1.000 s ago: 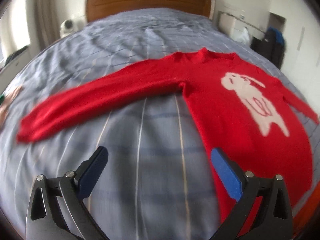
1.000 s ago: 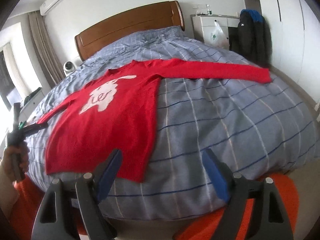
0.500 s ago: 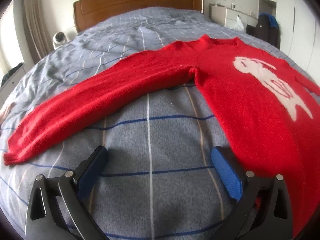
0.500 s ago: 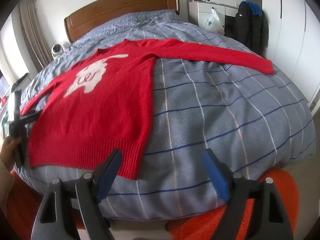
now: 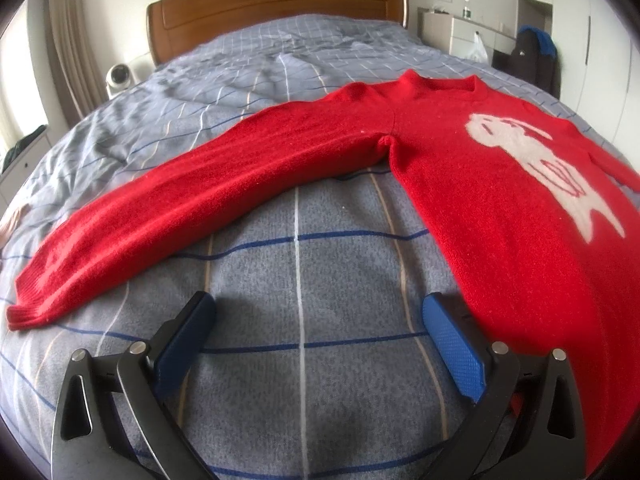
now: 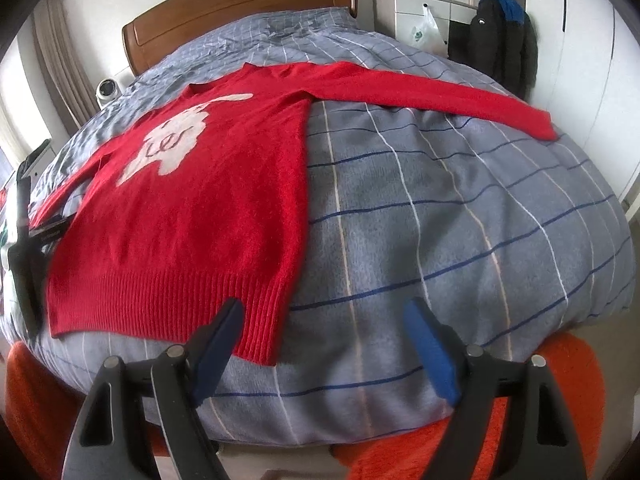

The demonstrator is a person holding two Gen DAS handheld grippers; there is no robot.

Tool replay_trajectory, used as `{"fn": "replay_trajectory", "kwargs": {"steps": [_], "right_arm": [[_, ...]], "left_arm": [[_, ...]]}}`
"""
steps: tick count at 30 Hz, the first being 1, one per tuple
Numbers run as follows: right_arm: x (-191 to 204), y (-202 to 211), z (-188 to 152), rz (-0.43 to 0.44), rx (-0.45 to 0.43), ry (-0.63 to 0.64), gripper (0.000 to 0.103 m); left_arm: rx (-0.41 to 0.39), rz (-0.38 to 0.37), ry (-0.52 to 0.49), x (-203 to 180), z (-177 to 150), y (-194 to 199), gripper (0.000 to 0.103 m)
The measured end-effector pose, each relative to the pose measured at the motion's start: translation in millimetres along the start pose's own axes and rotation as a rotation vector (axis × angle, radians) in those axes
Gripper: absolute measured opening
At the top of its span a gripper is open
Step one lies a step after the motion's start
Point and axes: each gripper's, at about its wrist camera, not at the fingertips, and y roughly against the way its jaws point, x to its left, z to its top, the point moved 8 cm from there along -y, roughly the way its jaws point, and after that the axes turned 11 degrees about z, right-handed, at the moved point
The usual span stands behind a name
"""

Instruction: Fold small clothes

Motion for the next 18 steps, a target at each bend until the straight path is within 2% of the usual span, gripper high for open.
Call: {"fn": "replay_trajectory", "kwargs": {"steps": [14, 18], "right_arm": [[-0.2, -7.4, 0.1, -0.025, 0.034, -0.005, 0.081], [-0.6, 7.6, 4.5, -0.01, -0.024, -0.023, 0.081]], "left_arm": [[0.0, 0.0, 0.0, 0.0, -0.1, 0.0, 0.103], [0.0, 0.0, 0.0, 0.0, -0.1, 0.0, 0.103]]}}
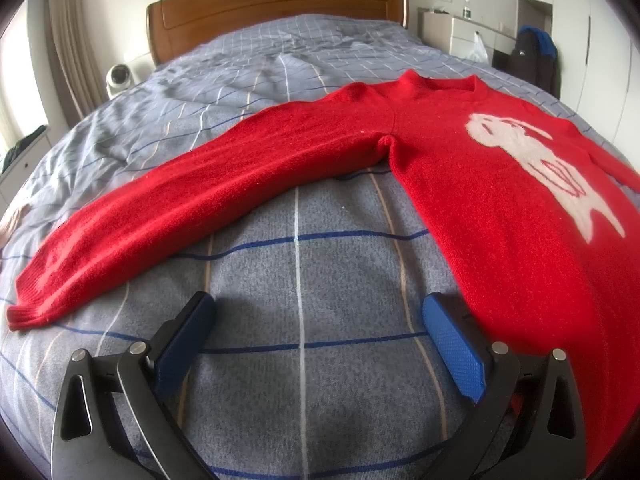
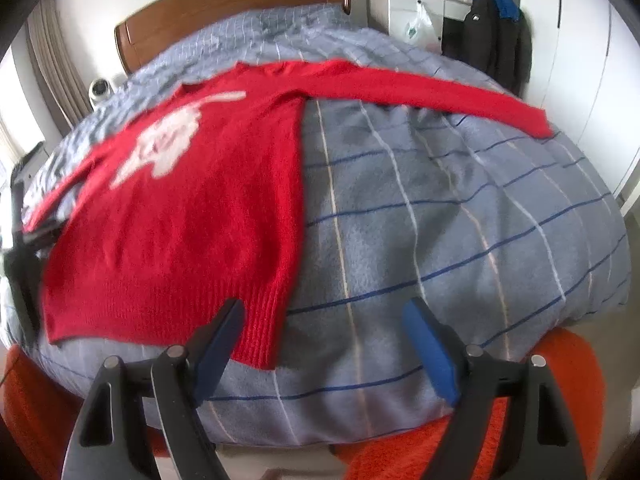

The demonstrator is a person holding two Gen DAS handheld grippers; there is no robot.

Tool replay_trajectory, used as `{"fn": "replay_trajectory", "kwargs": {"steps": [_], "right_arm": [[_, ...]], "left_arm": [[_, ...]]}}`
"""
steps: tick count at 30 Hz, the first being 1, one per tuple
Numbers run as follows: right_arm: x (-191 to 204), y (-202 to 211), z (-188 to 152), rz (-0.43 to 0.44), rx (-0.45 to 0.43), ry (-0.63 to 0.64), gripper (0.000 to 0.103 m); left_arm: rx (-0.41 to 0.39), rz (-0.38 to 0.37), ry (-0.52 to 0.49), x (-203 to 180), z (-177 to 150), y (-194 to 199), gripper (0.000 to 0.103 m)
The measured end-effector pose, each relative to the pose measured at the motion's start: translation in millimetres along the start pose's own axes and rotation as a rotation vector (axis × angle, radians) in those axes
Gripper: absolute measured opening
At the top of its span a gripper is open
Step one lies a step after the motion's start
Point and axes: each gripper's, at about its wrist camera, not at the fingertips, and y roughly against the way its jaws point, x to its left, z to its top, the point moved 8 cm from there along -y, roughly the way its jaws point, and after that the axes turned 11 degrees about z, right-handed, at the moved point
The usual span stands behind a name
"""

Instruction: Fold small clothes

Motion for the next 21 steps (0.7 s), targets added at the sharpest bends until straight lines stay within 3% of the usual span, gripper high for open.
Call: {"fn": "replay_trajectory", "kwargs": {"steps": [16, 21], "right_arm": [[-10.4, -6.7, -6.5, 0.073, -0.016, -0.068, 0.081], [-17.6, 2.3, 6.1, 0.13, -0.054, -0.112, 0.081]], "left_arm": [[0.0, 0.0, 0.0, 0.0, 0.0, 0.0, 0.103], [0.0, -0.001, 0.0, 0.3, 0.3, 0.4, 0.103]]}}
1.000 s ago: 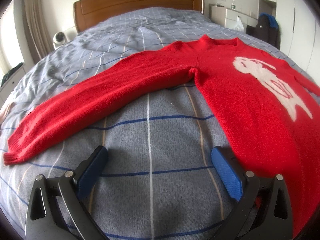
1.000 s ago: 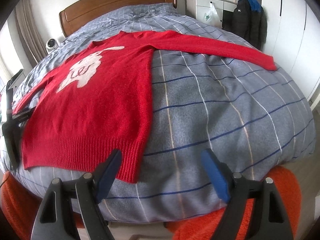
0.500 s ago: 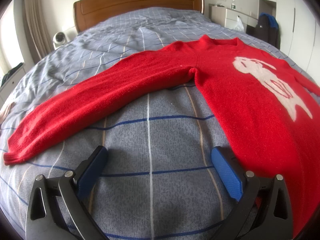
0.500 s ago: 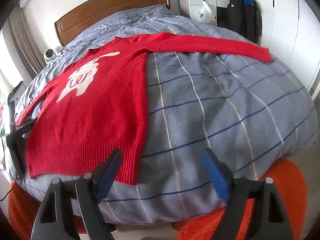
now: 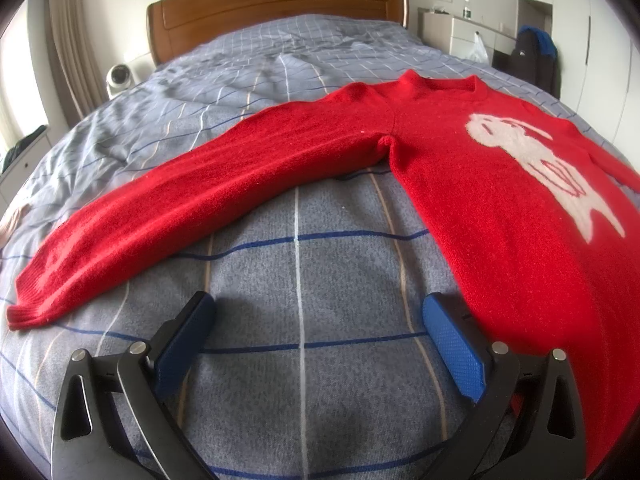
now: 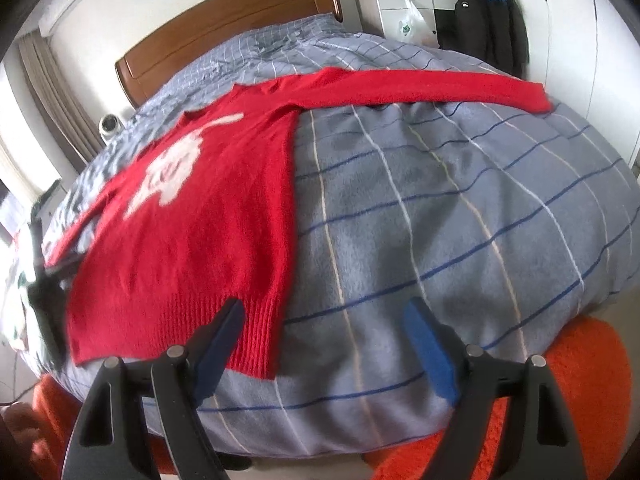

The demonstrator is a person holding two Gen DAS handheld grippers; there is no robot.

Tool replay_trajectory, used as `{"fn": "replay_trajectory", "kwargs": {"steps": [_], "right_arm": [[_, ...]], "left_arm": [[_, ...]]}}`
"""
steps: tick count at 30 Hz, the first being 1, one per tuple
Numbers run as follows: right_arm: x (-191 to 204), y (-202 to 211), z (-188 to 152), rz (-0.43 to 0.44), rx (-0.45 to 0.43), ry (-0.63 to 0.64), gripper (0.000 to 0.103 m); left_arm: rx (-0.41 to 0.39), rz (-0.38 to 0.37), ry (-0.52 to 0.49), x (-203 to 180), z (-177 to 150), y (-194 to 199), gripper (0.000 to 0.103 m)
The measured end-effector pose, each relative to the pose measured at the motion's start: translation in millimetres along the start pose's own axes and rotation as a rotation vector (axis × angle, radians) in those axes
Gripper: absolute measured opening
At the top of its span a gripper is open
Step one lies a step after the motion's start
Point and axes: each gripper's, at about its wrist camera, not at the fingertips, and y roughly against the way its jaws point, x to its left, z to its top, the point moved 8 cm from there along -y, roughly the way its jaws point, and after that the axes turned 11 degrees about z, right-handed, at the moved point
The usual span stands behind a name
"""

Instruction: Fold small clothes

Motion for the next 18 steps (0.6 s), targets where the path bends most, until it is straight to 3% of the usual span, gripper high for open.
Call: {"fn": "replay_trajectory", "kwargs": {"steps": [5, 10, 13, 15, 18], "right_arm": [[-46.6, 35.9, 67.1, 0.105, -0.119, -0.125, 0.081], [-167.2, 48.9, 146.2, 0.137, -0.25, -0.433, 0.081], [-232.9, 27.0, 155.6, 0.225, -0.245, -0.674, 0.079], [-255.0, 13.0, 152.8, 0.283, -0.239, -0.783, 0.078], [-270.6, 4.9, 163.4, 0.287, -0.274, -0.805, 0.074]], "left_arm": [[0.0, 0.0, 0.0, 0.0, 0.0, 0.0, 0.103], [0.0, 0.0, 0.0, -0.2, -0.4, -0.3, 0.103], [0.0, 0.0, 0.0, -0.2, -0.4, -0.4, 0.103], [0.0, 0.0, 0.0, -0.1, -0.3, -0.3, 0.103], [0.0, 0.0, 0.0, -0.1, -0.3, -0.3, 0.103]]}}
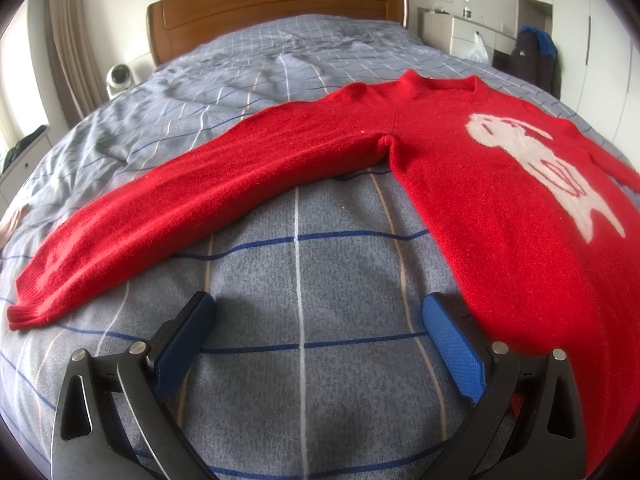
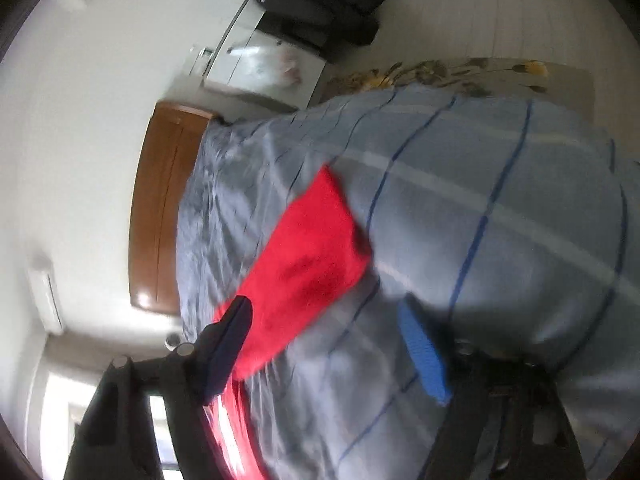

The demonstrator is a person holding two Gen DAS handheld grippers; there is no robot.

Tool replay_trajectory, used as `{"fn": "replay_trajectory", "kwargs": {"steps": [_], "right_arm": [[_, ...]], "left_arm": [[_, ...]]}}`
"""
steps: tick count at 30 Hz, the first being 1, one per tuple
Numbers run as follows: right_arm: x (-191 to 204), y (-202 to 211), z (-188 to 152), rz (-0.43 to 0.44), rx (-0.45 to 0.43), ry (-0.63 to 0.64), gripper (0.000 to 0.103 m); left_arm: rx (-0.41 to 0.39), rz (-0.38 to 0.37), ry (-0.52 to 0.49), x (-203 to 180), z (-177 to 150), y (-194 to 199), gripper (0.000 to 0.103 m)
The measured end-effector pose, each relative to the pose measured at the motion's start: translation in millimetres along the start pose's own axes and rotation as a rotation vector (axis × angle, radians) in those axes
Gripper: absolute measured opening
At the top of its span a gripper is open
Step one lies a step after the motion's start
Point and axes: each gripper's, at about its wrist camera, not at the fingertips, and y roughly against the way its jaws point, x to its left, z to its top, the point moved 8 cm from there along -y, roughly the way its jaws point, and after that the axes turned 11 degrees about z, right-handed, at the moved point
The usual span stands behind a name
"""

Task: Fold small clothes
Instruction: 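Grasp a sleeve with the right tool and fold it across the front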

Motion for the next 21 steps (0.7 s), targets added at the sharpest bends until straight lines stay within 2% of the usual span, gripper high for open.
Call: {"fn": "replay_trajectory", "kwargs": {"steps": [3, 5, 6, 8, 9, 10, 11, 14, 16, 18, 21], "right_arm": [[4.7, -18.4, 9.5, -0.004, 0.01, 0.024, 0.074], [5.5, -29.2, 14.0, -0.023, 0.008, 0.039, 0.069], [4.4, -32.6, 16.0, -0.038, 0.003, 0.051, 0.063], [0.5, -43.2, 20.2, -0.082, 0.006, 0.079, 0.043], [-1.9, -47.0, 20.2, -0.121, 0.022, 0.098, 0.013], [-0.6, -49.2, 20.9, -0.153, 0.029, 0.116, 0.004], [6.9, -48.9, 22.8, -0.168, 0.016, 0.143, 0.004], [74.6, -56.0, 17.8, -0.151, 0.009, 0.321, 0.004], [145.8, -72.1, -2.1, -0.098, 0.043, 0.481, 0.004], [215.2, -95.1, -36.3, -0.047, 0.097, 0.641, 0.004], [303.6, -144.0, -118.4, 0.035, 0.223, 0.846, 0.004]], "left_arm": [[0.0, 0.0, 0.0, 0.0, 0.0, 0.0, 0.103], [0.0, 0.0, 0.0, -0.1, 0.0, 0.0, 0.103], [0.0, 0.0, 0.0, 0.0, 0.0, 0.1, 0.103], [0.0, 0.0, 0.0, -0.1, -0.1, 0.0, 0.103], [0.0, 0.0, 0.0, -0.1, 0.0, 0.1, 0.103], [-0.001, 0.0, 0.0, -0.1, 0.0, 0.1, 0.103], [-0.001, 0.0, 0.0, 0.0, 0.0, 0.1, 0.103], [-0.006, -0.001, 0.003, 0.5, 0.3, 0.0, 0.103], [-0.006, 0.0, 0.003, 0.6, 0.5, -0.3, 0.103], [-0.006, -0.001, 0.003, 0.6, 0.5, -0.2, 0.103], [-0.006, 0.0, 0.003, 0.7, 0.5, -0.2, 0.103]]}}
